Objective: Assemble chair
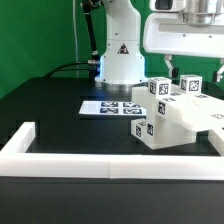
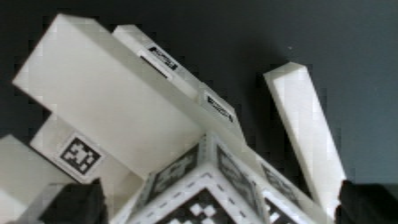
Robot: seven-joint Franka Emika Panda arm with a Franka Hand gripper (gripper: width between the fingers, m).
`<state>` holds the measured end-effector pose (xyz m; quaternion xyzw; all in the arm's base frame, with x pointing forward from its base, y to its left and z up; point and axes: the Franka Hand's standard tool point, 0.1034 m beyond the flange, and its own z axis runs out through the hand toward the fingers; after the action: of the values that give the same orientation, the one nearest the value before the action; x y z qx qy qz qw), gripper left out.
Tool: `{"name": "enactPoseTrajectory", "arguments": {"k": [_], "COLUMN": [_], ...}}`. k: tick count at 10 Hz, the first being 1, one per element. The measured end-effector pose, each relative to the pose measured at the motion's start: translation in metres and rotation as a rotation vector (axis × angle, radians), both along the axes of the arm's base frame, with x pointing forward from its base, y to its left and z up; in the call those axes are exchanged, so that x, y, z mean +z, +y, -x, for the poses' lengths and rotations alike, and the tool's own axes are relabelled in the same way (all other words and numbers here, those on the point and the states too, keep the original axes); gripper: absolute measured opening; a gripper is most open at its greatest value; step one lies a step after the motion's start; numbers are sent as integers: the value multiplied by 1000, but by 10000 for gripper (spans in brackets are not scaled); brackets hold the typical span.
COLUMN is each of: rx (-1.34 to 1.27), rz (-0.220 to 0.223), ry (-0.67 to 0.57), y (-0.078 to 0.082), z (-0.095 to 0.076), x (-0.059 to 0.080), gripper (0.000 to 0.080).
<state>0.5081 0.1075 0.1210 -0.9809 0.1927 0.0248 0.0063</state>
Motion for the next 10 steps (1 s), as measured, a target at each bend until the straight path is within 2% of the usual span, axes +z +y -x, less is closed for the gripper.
{"name": "enactPoseTrajectory", "arguments": {"k": [6,9,10], "rx": [416,482,481], "rz": [-16,-20,-20], "ry": [-7,-9,-9], "y": [-3,-3,-3], "z": [0,0,0], "x": [-1,-1,-1], "gripper": [649,649,526]}}
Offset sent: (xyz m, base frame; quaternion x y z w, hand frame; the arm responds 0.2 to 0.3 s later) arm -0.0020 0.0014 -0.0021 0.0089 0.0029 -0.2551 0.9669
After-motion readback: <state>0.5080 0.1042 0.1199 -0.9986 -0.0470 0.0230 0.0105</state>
